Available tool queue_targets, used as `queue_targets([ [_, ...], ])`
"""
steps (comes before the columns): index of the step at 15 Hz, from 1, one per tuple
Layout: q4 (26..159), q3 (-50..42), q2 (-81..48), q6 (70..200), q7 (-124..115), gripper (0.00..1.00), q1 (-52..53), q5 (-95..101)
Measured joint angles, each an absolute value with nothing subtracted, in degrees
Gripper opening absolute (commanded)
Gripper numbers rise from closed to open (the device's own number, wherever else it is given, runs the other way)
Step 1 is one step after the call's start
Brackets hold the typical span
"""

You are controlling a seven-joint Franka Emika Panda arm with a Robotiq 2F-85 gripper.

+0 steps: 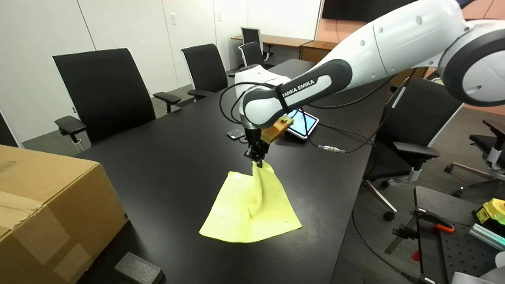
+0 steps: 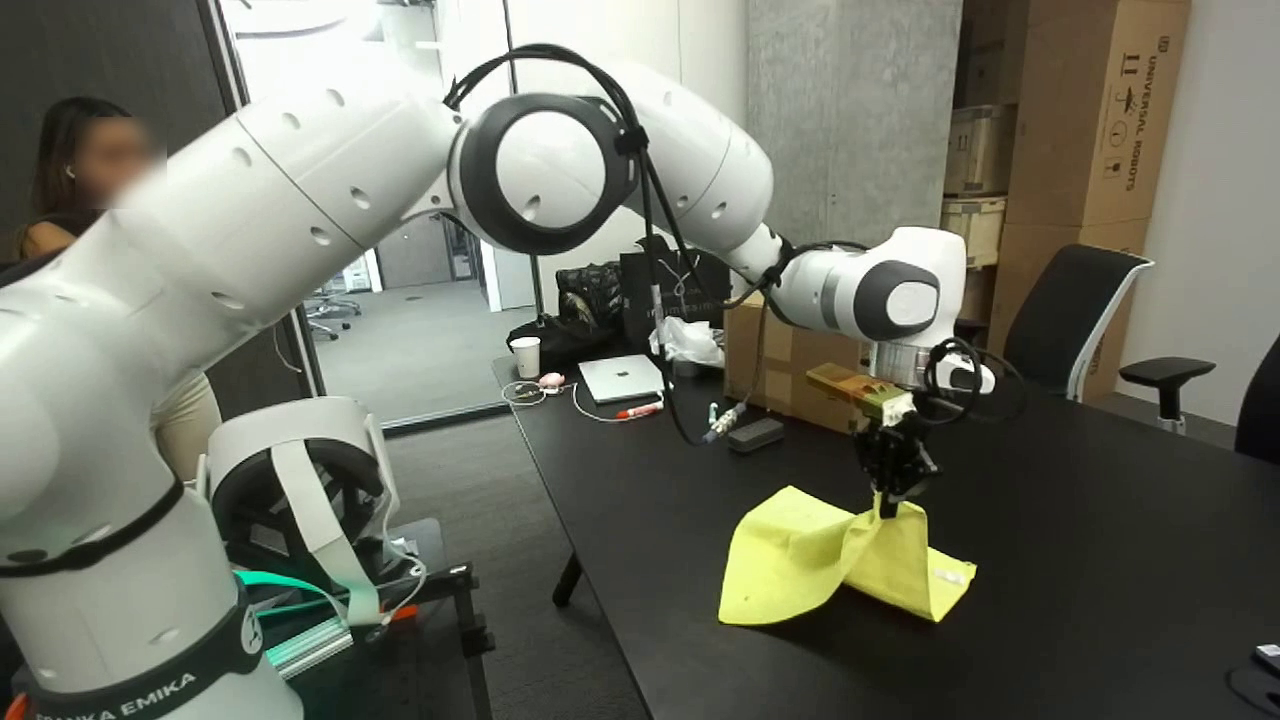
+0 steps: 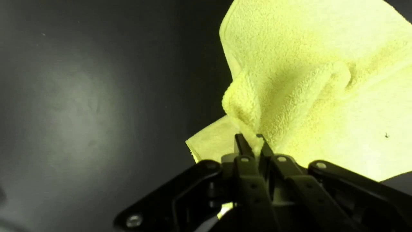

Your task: Fold the cloth

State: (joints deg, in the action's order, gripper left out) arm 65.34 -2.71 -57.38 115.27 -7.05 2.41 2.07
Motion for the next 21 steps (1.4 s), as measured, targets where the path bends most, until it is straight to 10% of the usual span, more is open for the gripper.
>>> queue_targets([
  [12,42.5,-5.3,-74.1,117.8,-25.7,0.10,5.6,2.1],
  [13,41.4,-5.7,-75.0,118.6,-28.1,0.34,6.1,2.1],
  [21,37.2,-10.9,-77.9,121.3,-36.3,0.79,9.3,4.6],
])
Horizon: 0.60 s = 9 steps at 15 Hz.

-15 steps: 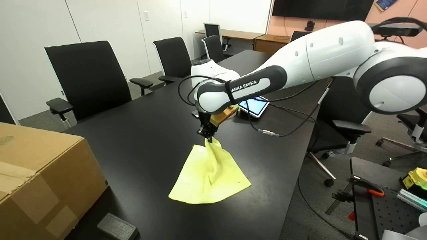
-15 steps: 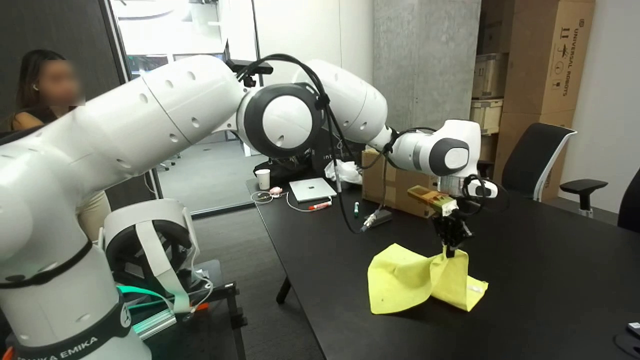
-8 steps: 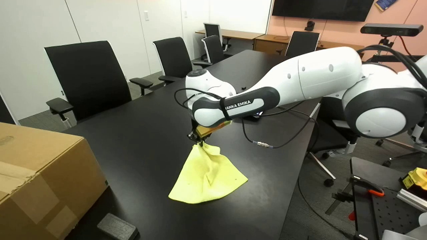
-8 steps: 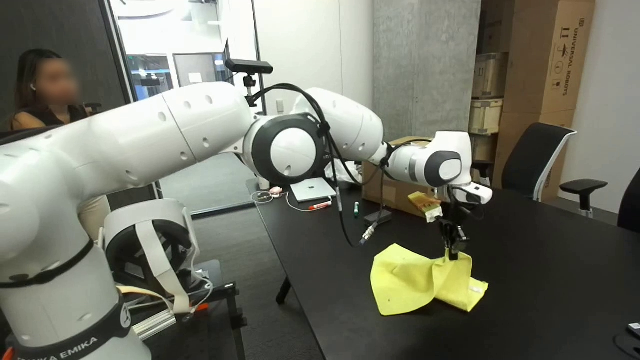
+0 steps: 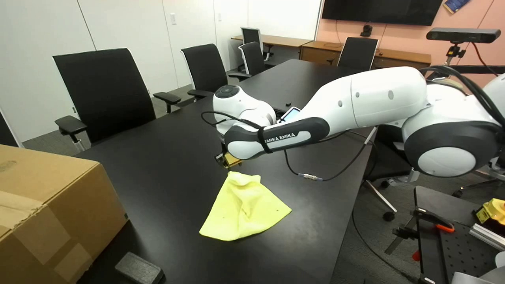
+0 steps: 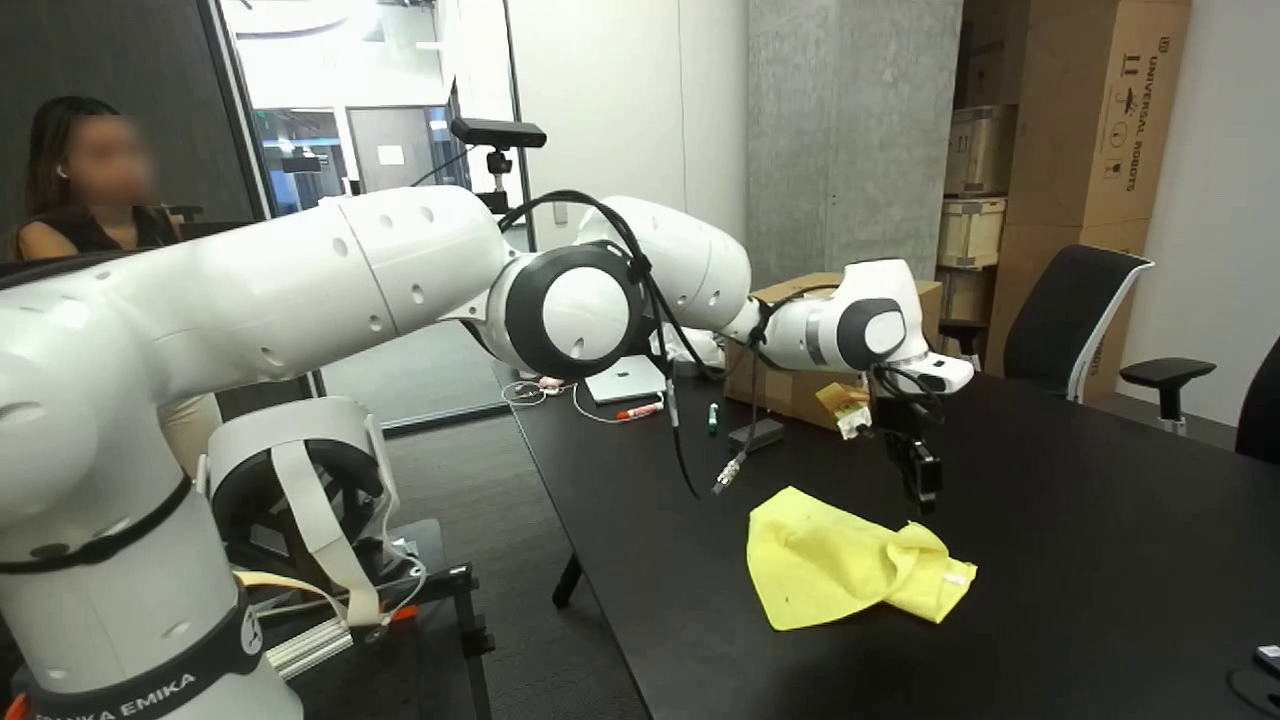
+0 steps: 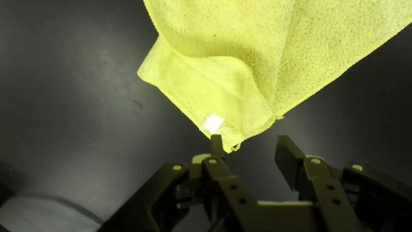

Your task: Fold the cloth

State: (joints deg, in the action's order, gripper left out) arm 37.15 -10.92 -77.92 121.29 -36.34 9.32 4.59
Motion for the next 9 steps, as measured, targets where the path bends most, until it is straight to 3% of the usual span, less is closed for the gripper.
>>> queue_targets([
  [3,37.2,-11.7,-77.9,121.3,-35.1,1.00,9.0,5.2],
  [9,41.9,-10.4,-76.2,122.7,-17.6,1.00,7.3,5.3],
])
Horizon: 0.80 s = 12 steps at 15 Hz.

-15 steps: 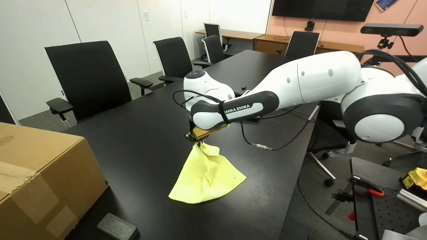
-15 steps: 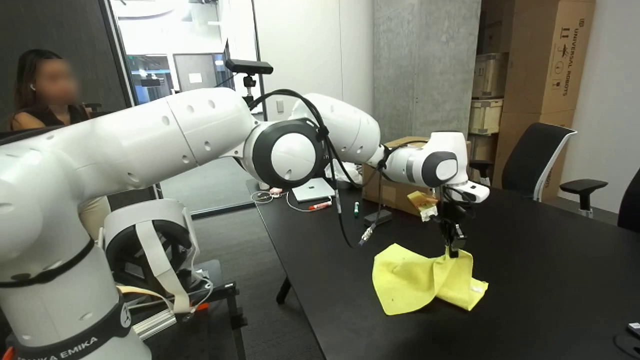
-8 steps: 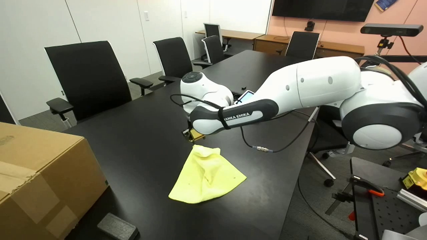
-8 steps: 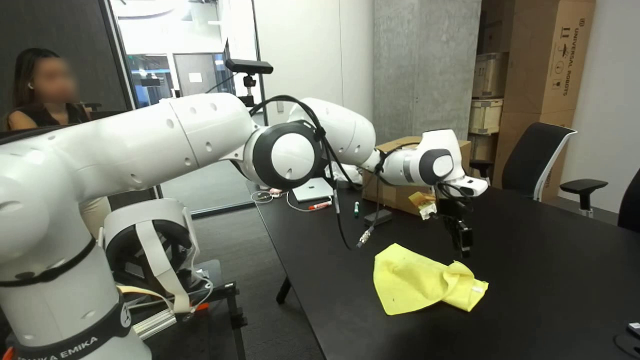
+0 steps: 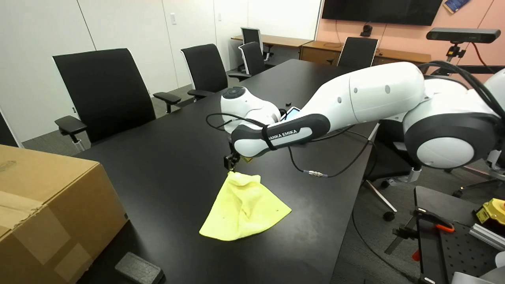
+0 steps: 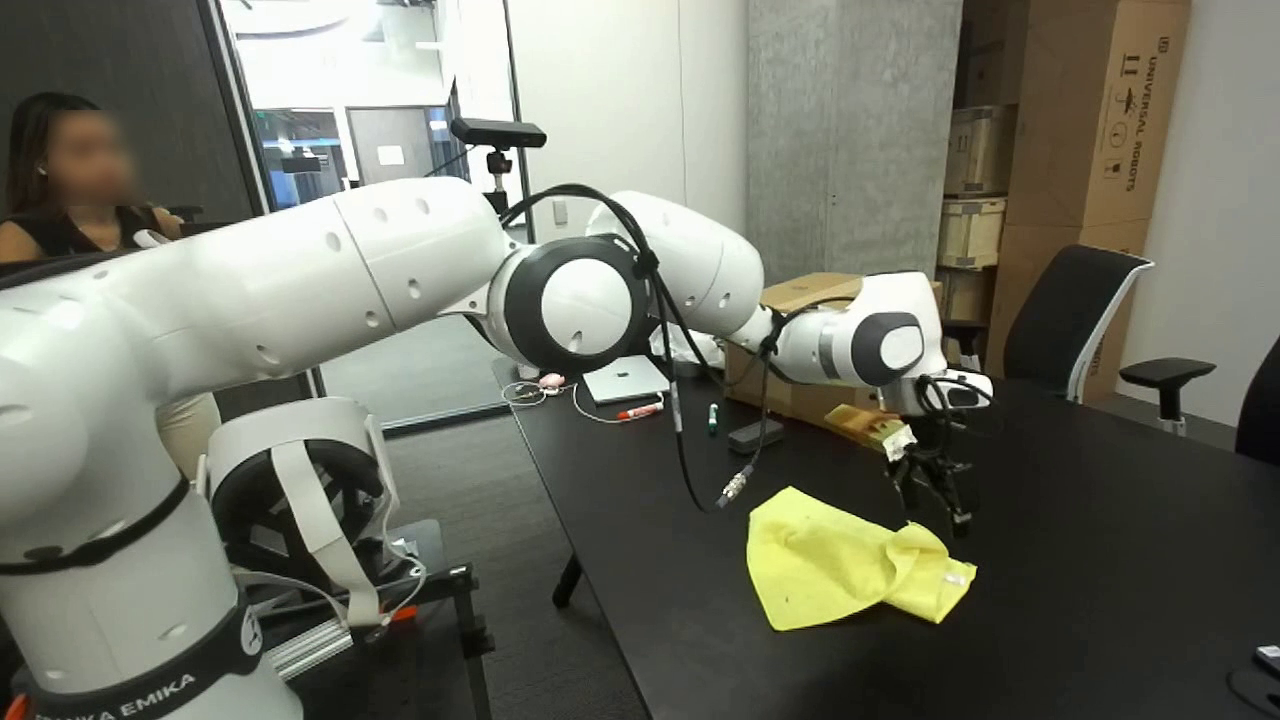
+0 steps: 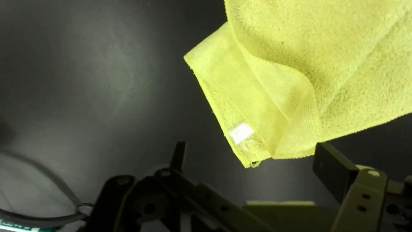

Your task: Fold the cloth

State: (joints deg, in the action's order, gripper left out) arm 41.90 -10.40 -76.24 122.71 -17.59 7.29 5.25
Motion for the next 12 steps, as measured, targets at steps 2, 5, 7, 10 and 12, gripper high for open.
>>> queue_targets([
  [2,46.4,-9.5,-74.3,125.2,-11.0,1.00,6.9,5.3],
  [5,54.0,-8.5,-71.0,130.2,-1.5,1.00,6.4,5.3],
  [7,59.3,-8.0,-68.8,133.7,4.6,1.00,5.9,5.3],
  [10,67.0,-7.5,-65.6,137.1,10.4,1.00,5.0,5.3],
  [12,72.3,-6.6,-63.4,139.0,12.7,1.00,3.7,6.1],
])
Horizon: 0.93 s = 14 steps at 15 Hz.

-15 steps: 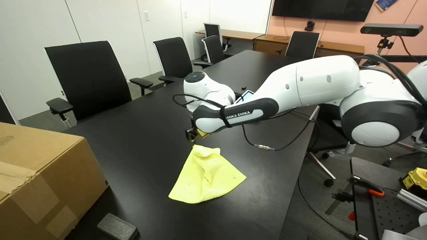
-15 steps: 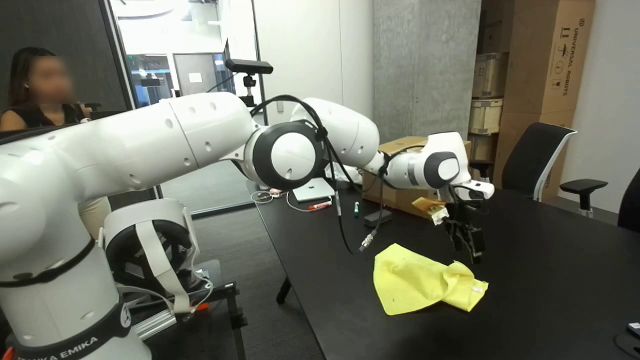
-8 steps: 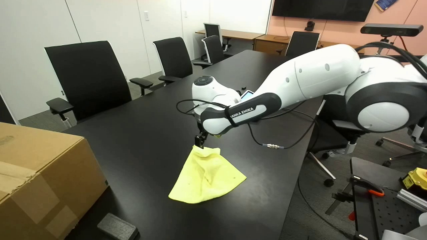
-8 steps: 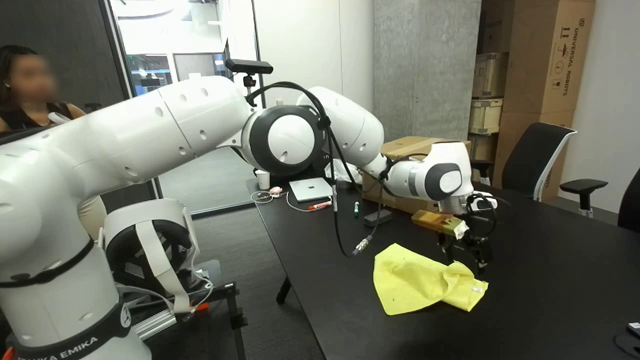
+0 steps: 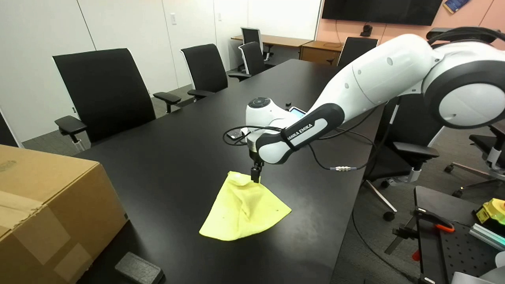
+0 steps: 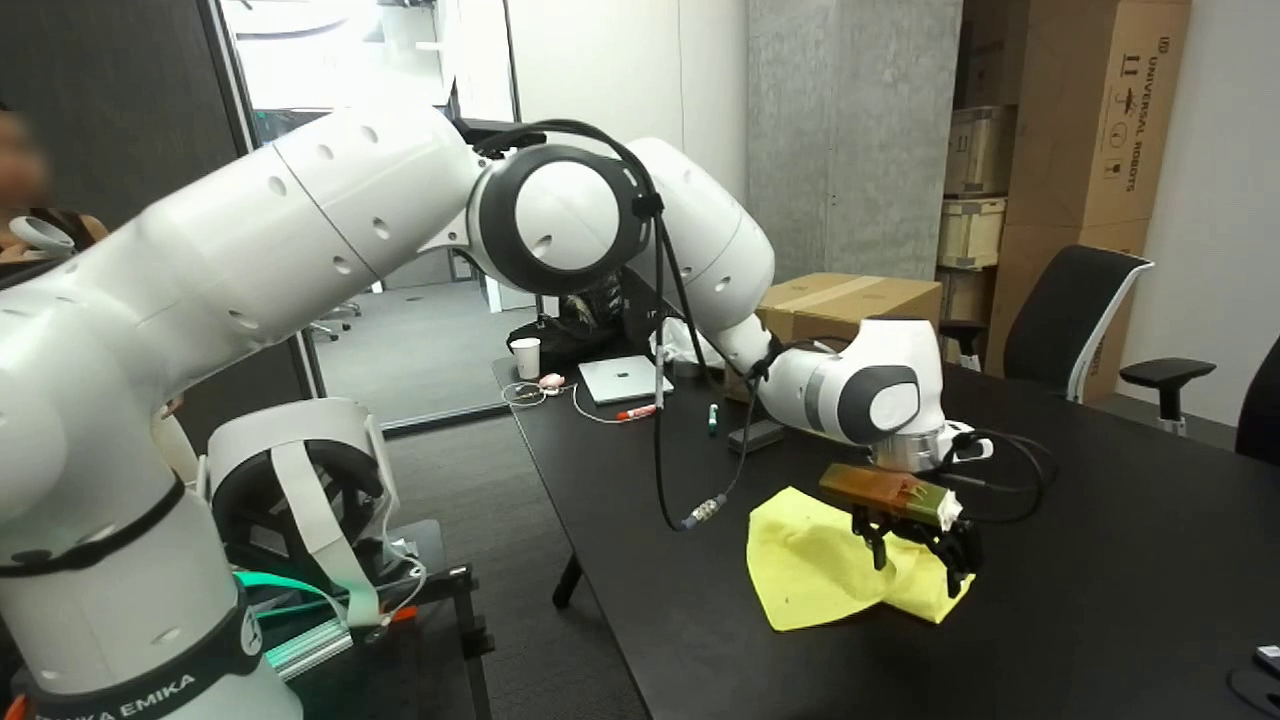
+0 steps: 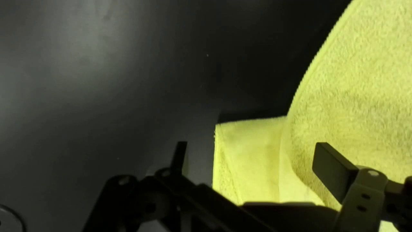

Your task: Fold the cloth

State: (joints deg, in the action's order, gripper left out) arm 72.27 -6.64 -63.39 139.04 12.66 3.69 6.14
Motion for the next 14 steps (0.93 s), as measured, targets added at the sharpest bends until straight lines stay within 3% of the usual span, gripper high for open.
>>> queue_targets([
  [9,96.6,-4.5,-52.8,150.4,17.1,1.00,-2.0,9.4],
  [14,109.6,2.7,-45.7,157.3,26.5,1.00,-5.7,11.2],
])
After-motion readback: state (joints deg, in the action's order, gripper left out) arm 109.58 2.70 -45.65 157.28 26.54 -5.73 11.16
